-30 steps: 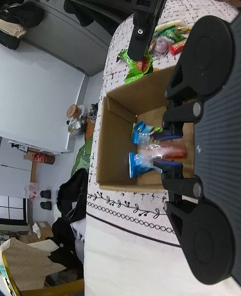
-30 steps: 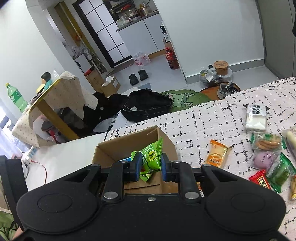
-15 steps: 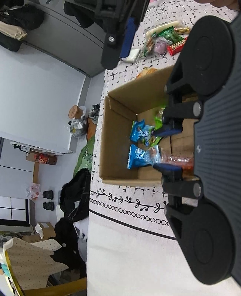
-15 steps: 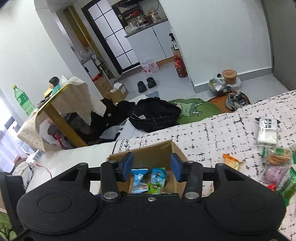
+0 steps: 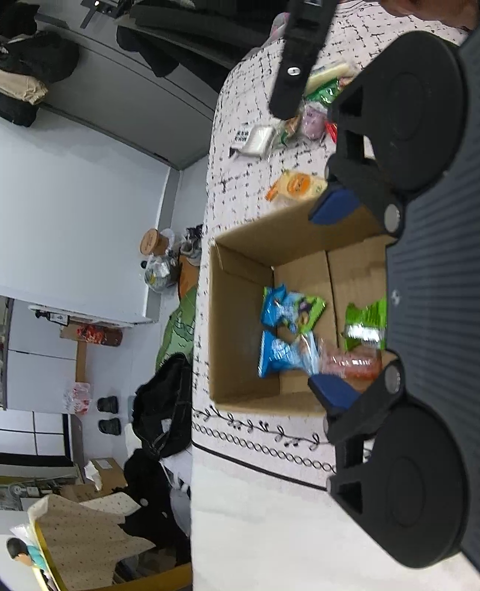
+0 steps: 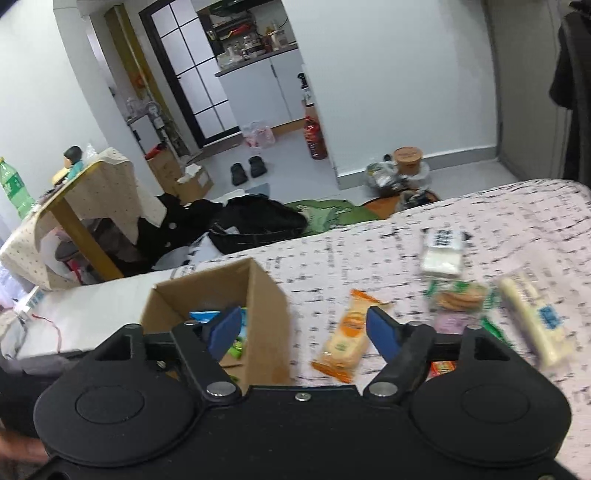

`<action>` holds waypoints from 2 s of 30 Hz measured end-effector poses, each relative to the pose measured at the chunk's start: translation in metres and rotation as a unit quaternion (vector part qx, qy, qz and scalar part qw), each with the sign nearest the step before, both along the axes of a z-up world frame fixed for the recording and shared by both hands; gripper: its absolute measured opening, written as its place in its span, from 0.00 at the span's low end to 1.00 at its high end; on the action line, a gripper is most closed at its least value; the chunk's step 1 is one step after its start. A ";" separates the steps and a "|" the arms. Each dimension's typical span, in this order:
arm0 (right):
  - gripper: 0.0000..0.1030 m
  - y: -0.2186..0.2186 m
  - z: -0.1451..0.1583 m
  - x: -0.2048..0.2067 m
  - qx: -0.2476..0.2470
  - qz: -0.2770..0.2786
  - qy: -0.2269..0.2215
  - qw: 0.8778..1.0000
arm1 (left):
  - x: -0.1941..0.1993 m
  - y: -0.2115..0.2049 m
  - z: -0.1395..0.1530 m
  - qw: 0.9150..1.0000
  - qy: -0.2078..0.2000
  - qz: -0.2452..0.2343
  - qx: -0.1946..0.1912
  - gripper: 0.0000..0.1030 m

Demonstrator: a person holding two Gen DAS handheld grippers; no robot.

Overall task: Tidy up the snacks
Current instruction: 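Withdraw both tools from the box and move toward the remaining snacks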

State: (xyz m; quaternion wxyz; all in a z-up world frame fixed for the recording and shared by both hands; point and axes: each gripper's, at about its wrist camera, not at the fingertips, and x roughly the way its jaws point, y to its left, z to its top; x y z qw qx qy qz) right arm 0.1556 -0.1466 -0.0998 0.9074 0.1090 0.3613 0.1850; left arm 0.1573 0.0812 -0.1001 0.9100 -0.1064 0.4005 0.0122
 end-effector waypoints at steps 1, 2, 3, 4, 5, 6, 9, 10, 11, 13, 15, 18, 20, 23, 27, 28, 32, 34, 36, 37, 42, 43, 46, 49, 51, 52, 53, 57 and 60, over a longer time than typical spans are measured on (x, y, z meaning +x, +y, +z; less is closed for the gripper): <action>0.74 -0.005 0.000 -0.002 -0.005 -0.002 -0.002 1.000 | 0.000 -0.003 0.001 1.000 -0.003 -0.003 0.001 0.92; 0.74 -0.009 -0.001 -0.003 -0.009 -0.005 -0.001 1.000 | 0.001 -0.006 0.001 1.000 -0.004 -0.008 0.000 0.94; 0.75 -0.013 -0.001 -0.004 -0.010 -0.008 0.001 1.000 | 0.001 -0.008 0.002 1.000 -0.005 -0.011 -0.001 0.95; 0.77 -0.018 -0.001 -0.005 -0.010 -0.011 0.002 1.000 | 0.001 -0.011 0.004 1.000 -0.006 -0.014 -0.003 0.97; 0.78 -0.024 -0.001 -0.007 -0.011 -0.014 0.002 1.000 | 0.001 -0.014 0.005 1.000 -0.007 -0.018 -0.006 1.00; 0.80 -0.027 -0.001 -0.008 -0.012 -0.017 0.002 1.000 | 0.001 -0.018 0.005 1.000 -0.008 -0.020 -0.007 1.00; 0.84 -0.040 0.001 -0.013 -0.012 -0.022 0.002 1.000 | 0.001 -0.029 0.006 0.999 -0.010 -0.040 -0.009 1.00; 0.85 -0.043 0.002 -0.015 -0.013 -0.022 0.001 1.000 | 0.001 -0.033 0.006 0.999 -0.010 -0.044 -0.009 1.00; 0.87 -0.046 0.002 -0.017 -0.015 -0.023 0.000 1.000 | 0.001 -0.037 0.006 0.999 -0.010 -0.049 -0.009 1.00; 0.90 -0.051 0.004 -0.020 -0.017 -0.026 -0.002 1.000 | 0.000 -0.044 0.005 0.998 -0.010 -0.061 -0.012 1.00; 0.91 -0.058 0.006 -0.024 -0.015 -0.031 -0.004 0.999 | 0.000 -0.052 0.004 0.997 -0.008 -0.071 -0.014 1.00; 0.93 -0.065 0.006 -0.028 -0.017 -0.036 -0.006 0.999 | -0.002 -0.062 0.004 0.996 -0.005 -0.085 -0.016 1.00; 0.94 -0.070 0.007 -0.031 -0.017 -0.038 -0.005 0.999 | -0.003 -0.068 0.004 0.995 -0.002 -0.096 -0.013 1.00; 0.96 -0.078 0.006 -0.035 -0.016 -0.042 -0.002 0.999 | -0.003 -0.078 0.003 0.994 0.006 -0.113 -0.004 1.00; 0.97 -0.087 0.003 -0.040 -0.017 -0.050 0.006 0.999 | -0.004 -0.085 0.002 0.992 0.010 -0.123 0.000 1.00; 0.97 -0.089 0.002 -0.041 -0.017 -0.051 0.008 0.999 | -0.004 -0.087 0.002 0.992 0.011 -0.125 0.001 1.00; 0.99 -0.096 -0.002 -0.046 -0.026 -0.055 0.019 0.998 | -0.001 -0.094 0.003 0.991 0.013 -0.135 0.006 1.00; 0.99 -0.099 -0.005 -0.048 -0.027 -0.057 0.023 0.998 | 0.002 -0.097 0.003 0.991 0.018 -0.131 0.009 1.00; 1.00 -0.105 -0.006 -0.049 -0.028 -0.062 0.027 0.997 | 0.006 -0.099 0.003 0.991 0.018 -0.129 0.009 1.00; 1.00 -0.107 -0.007 -0.049 -0.028 -0.064 0.029 0.997 | 0.007 -0.101 0.004 0.992 0.018 -0.128 0.009 1.00; 1.00 -0.121 -0.011 -0.050 -0.029 -0.076 0.042 0.996 | 0.013 -0.114 0.004 0.991 0.023 -0.134 0.009 1.00; 1.00 -0.124 -0.011 -0.050 -0.029 -0.078 0.044 0.996 | 0.014 -0.118 0.004 0.990 0.024 -0.139 0.010 1.00; 1.00 -0.131 -0.015 -0.049 -0.029 -0.083 0.050 0.995 | 0.017 -0.128 0.001 0.988 0.029 -0.151 0.011 1.00; 1.00 -0.138 -0.018 -0.049 -0.029 -0.088 0.058 0.994 | 0.018 -0.135 -0.002 0.987 0.030 -0.159 0.016 1.00; 1.00 -0.142 -0.021 -0.048 -0.030 -0.092 0.063 0.993 | 0.021 -0.140 -0.004 0.986 0.030 -0.165 0.021 1.00; 1.00 -0.144 -0.022 -0.046 -0.031 -0.094 0.065 0.993 | 0.022 -0.142 -0.006 0.986 0.031 -0.165 0.022 1.00; 1.00 -0.145 -0.023 -0.046 -0.031 -0.094 0.068 0.993 | 0.024 -0.143 -0.007 0.986 0.032 -0.164 0.021 1.00; 1.00 -0.152 -0.026 -0.044 -0.036 -0.098 0.071 0.992 | 0.030 -0.149 -0.009 0.986 0.025 -0.163 0.022 0.99; 0.97 -0.157 -0.029 -0.041 -0.035 -0.103 0.073 0.991 | 0.037 -0.152 -0.011 0.986 0.020 -0.161 0.027 0.98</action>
